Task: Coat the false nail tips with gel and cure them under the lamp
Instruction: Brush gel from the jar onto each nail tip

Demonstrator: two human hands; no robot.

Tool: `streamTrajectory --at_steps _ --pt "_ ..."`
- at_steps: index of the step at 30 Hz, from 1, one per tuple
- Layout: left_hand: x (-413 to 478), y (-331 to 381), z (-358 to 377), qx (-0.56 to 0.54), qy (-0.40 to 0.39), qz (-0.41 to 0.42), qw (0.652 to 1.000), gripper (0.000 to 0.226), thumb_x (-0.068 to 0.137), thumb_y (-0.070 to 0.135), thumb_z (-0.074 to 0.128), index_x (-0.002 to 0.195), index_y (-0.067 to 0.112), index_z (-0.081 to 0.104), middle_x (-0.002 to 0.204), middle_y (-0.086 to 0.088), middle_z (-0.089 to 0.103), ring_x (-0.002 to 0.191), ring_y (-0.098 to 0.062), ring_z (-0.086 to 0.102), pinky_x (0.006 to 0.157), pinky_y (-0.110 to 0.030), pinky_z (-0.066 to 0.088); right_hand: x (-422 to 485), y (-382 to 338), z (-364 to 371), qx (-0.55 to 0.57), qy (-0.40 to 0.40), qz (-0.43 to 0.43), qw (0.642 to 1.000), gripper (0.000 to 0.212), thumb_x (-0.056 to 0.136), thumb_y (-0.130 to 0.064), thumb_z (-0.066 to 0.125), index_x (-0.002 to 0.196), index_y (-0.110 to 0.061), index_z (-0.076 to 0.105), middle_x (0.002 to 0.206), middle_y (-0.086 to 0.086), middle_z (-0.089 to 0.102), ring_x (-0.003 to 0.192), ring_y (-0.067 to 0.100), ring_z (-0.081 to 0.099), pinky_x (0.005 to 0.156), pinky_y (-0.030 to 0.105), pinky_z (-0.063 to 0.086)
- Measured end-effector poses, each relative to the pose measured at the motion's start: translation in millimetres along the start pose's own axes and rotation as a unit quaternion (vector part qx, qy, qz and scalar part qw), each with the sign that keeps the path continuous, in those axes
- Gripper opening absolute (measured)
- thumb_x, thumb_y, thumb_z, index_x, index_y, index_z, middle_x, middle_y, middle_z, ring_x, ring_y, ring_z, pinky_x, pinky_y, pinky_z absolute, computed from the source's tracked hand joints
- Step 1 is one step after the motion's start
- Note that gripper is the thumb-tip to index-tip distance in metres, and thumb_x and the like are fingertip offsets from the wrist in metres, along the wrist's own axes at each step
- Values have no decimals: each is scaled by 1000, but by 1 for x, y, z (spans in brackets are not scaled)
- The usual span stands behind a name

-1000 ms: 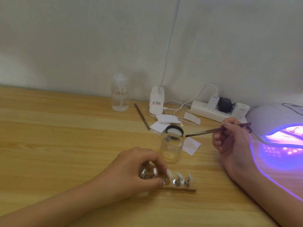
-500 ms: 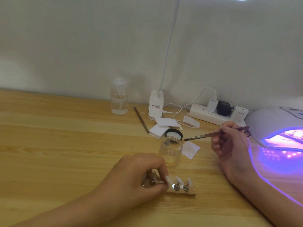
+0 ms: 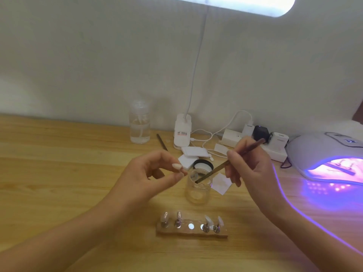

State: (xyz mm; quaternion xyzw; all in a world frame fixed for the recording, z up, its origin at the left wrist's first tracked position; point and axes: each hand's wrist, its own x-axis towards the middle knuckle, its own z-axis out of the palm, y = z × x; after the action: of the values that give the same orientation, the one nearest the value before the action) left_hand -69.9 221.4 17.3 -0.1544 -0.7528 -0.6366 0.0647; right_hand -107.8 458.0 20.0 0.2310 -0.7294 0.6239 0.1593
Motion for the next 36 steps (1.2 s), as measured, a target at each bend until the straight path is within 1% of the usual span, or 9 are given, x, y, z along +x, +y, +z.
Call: streamTrajectory --at_steps 4,7,11,16,20,23,27,31,36 --pt "13 -12 0 -34 11 -72 997 13 67 39 74 80 36 75 88 14 74 61 1 53 56 -7 42 -4 1 8 -50 -27 -6 998 22 99 -19 59 79 -26 54 60 9 61 50 13 56 47 21 44" --pt "20 -18 5 -43 18 -71 996 6 73 33 75 79 34 74 88 14 72 61 2 53 57 -8 42 -5 1 12 -55 -32 3 998 16 95 -21 60 81 -20 54 60 9 61 49 13 57 47 21 44" --pt "22 -27 7 -31 16 -38 999 13 81 15 77 78 28 74 90 9 73 63 -3 55 58 -9 43 -6 1 13 -44 -28 5 999 20 89 -33 61 81 -16 54 60 11 62 49 14 56 46 22 44" --pt "22 -32 5 4 7 -27 1000 14 76 19 81 80 29 72 87 12 71 66 -4 55 64 -9 42 -4 4 7 2 31 -8 999 19 95 -24 60 77 -24 53 57 7 58 48 15 51 45 22 41" --pt "22 -33 7 17 -13 -15 1000 11 76 24 80 80 31 73 91 12 72 68 -4 56 64 -11 44 -9 13 3 67 89 25 993 16 91 -32 59 79 -22 54 55 3 55 48 14 48 42 21 38" --pt "22 -34 8 41 -9 -8 999 10 77 27 79 79 34 72 93 14 72 70 -4 58 67 -11 45 -11 20 0 99 113 63 987 21 88 -34 60 80 -16 52 56 4 56 48 13 50 41 19 38" --pt "24 -36 9 55 -13 -6 998 15 79 21 79 79 34 72 89 15 71 69 -3 59 65 -12 44 -11 27 -4 143 117 109 977 17 88 -30 60 78 -18 54 57 4 56 48 12 50 41 18 39" --pt "24 -38 8 43 -34 0 998 16 80 16 78 81 31 72 94 10 72 65 -5 61 63 -16 47 -8 30 -5 196 101 159 962 14 83 -29 62 83 -17 55 59 5 58 49 11 52 42 19 41" --pt "24 -39 7 43 -28 4 999 16 79 16 79 80 30 72 93 11 72 60 -5 59 61 -15 46 -8 28 -4 205 79 154 963 16 81 -27 60 86 -14 53 62 7 61 52 13 56 45 20 45"
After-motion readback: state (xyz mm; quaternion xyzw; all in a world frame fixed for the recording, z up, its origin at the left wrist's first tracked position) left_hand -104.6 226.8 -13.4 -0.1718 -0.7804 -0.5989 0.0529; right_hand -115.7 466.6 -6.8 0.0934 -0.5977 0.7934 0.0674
